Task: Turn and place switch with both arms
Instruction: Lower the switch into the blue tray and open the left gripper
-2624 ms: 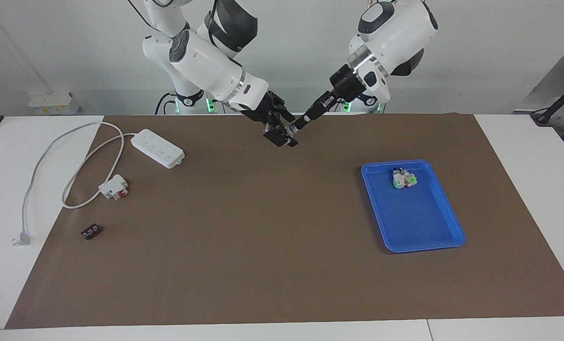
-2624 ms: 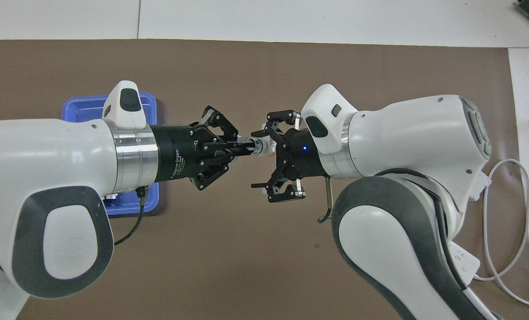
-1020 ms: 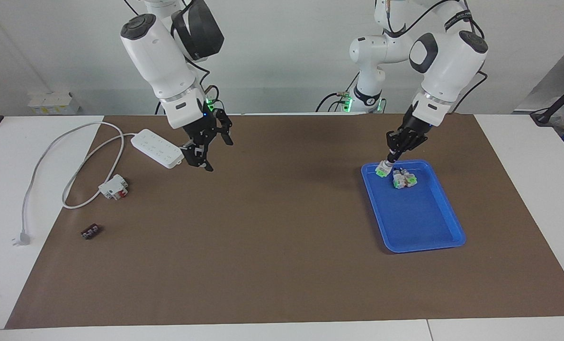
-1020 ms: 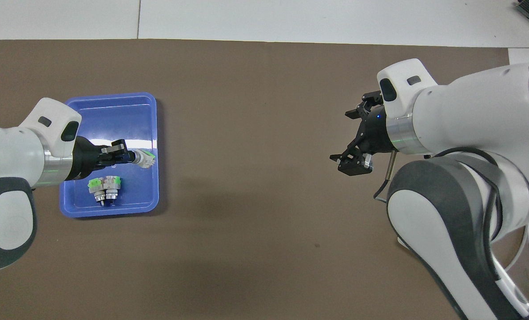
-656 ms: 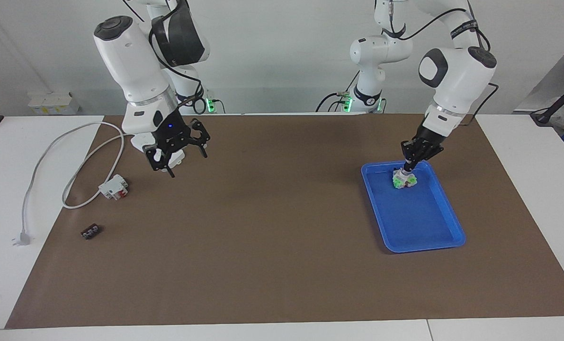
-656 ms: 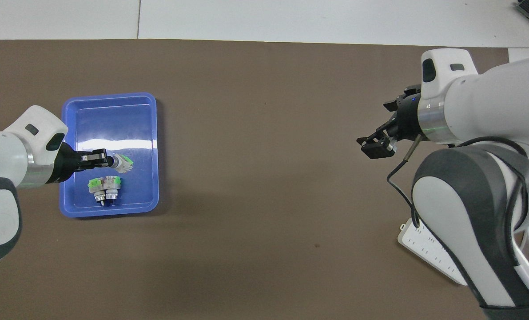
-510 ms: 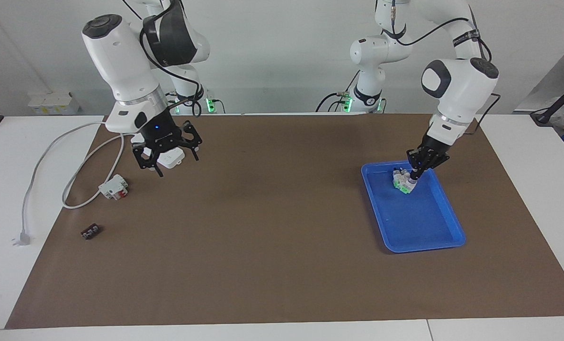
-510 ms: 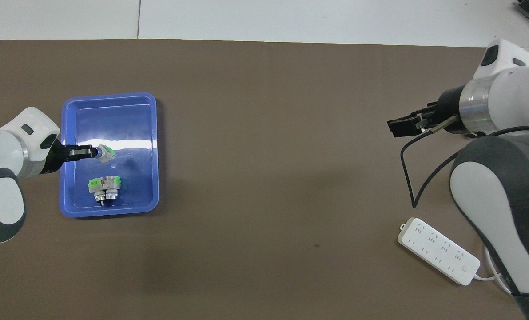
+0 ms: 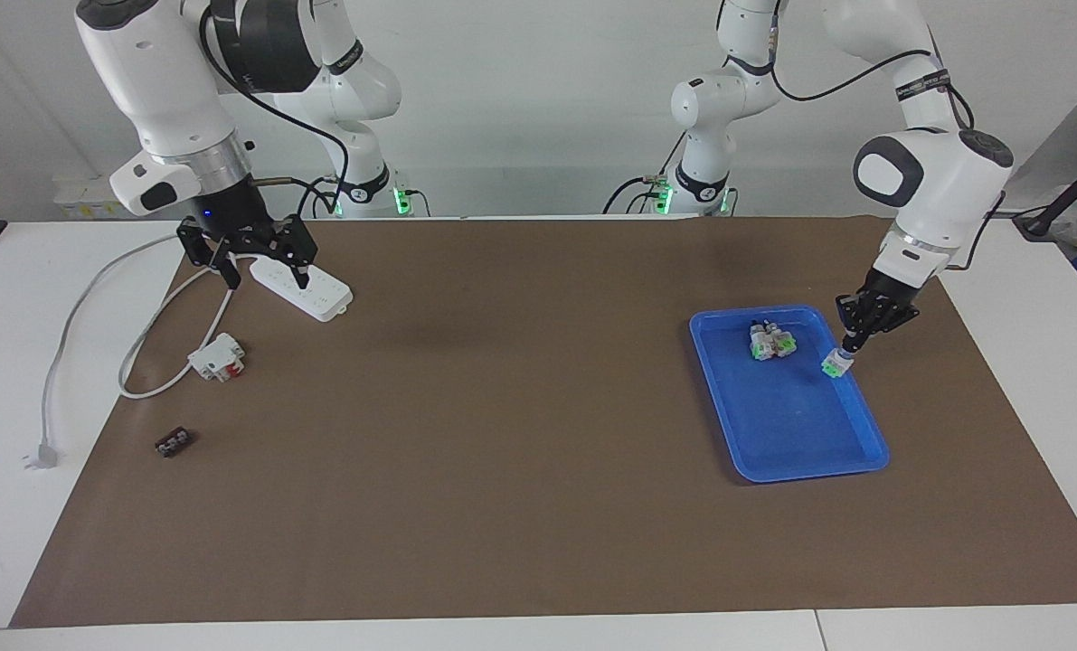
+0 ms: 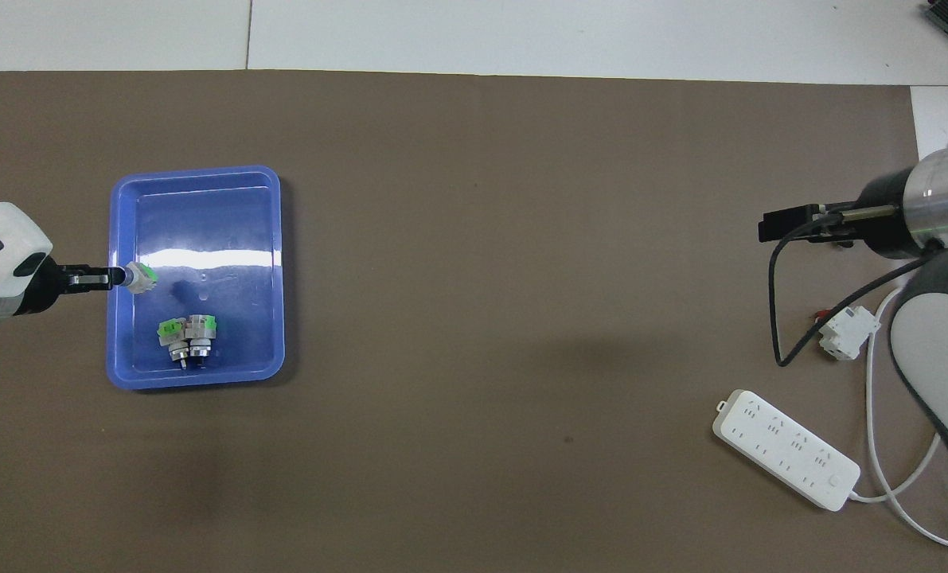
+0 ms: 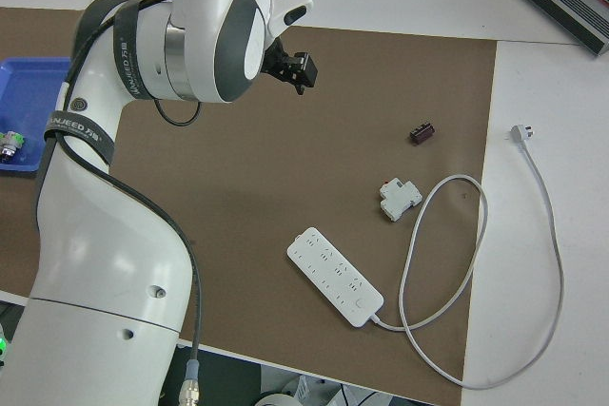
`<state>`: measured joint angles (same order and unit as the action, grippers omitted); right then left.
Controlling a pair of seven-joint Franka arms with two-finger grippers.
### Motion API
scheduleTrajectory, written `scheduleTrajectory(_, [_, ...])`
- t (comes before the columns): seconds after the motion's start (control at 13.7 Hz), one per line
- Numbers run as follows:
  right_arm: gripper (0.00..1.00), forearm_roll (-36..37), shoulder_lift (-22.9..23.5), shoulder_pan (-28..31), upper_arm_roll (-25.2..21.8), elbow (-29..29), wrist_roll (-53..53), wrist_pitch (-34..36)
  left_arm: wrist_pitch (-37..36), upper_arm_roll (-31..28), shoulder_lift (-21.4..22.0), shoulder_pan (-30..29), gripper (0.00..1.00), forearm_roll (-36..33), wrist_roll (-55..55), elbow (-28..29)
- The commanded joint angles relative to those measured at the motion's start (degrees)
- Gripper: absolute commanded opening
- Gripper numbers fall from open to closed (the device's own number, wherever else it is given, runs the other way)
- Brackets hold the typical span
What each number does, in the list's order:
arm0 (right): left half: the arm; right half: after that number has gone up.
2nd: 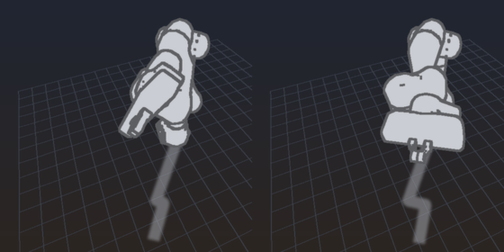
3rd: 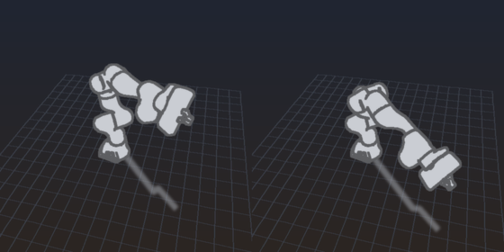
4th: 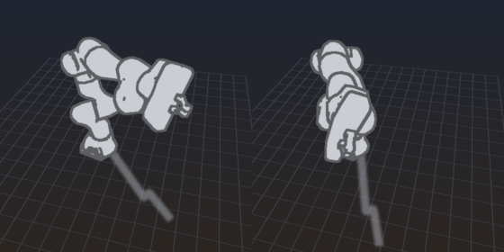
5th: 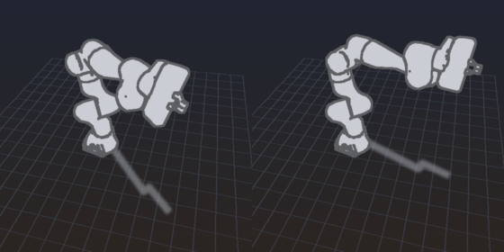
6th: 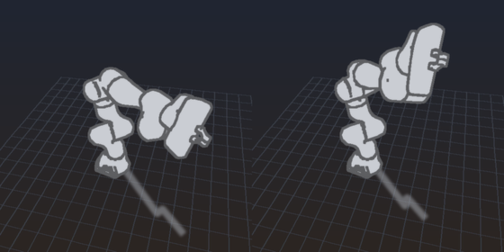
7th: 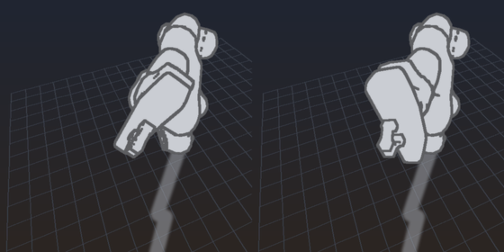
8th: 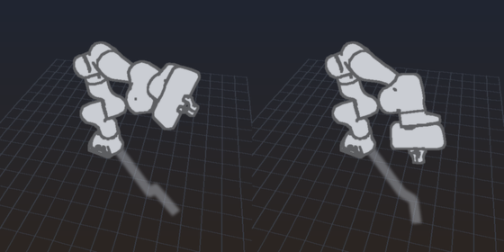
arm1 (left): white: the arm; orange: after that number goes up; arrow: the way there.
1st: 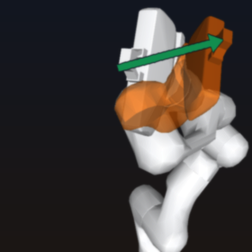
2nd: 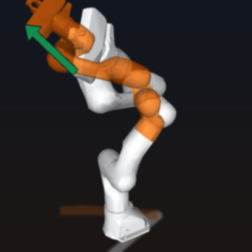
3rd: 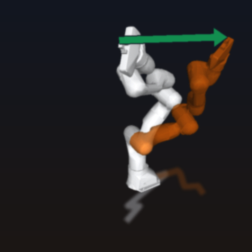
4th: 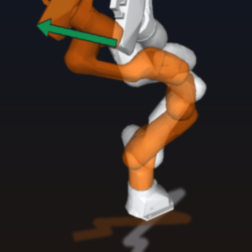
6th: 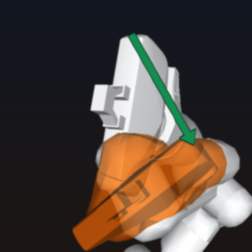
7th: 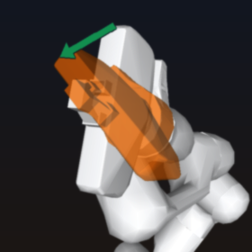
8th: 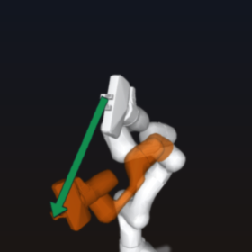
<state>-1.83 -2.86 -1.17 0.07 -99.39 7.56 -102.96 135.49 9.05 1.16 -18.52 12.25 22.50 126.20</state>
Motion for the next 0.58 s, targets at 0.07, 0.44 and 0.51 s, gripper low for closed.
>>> scheduleTrajectory(0.07, [1.00, 2.35, 0.05, -0.94, -0.68, 4.46, 6.41, 7.59, 1.35, 0.53, 0.60, -0.47, 0.00, -1.18, 0.44, 1.94])
scheduleTrajectory(0.44, [1.00, 2.62, 1.37, -0.85, 0.02, 7.98, 6.59, 10.06, 6.45, 0.53, -1.51, 0.24, 0.00, -1.18, 0.44, 1.77])
scheduleTrajectory(0.51, [1.00, 2.62, 1.28, -0.94, 0.19, 7.64, 6.59, 10.15, 6.27, 0.53, -1.51, 0.15, 0.00, -1.18, 0.44, 1.68])
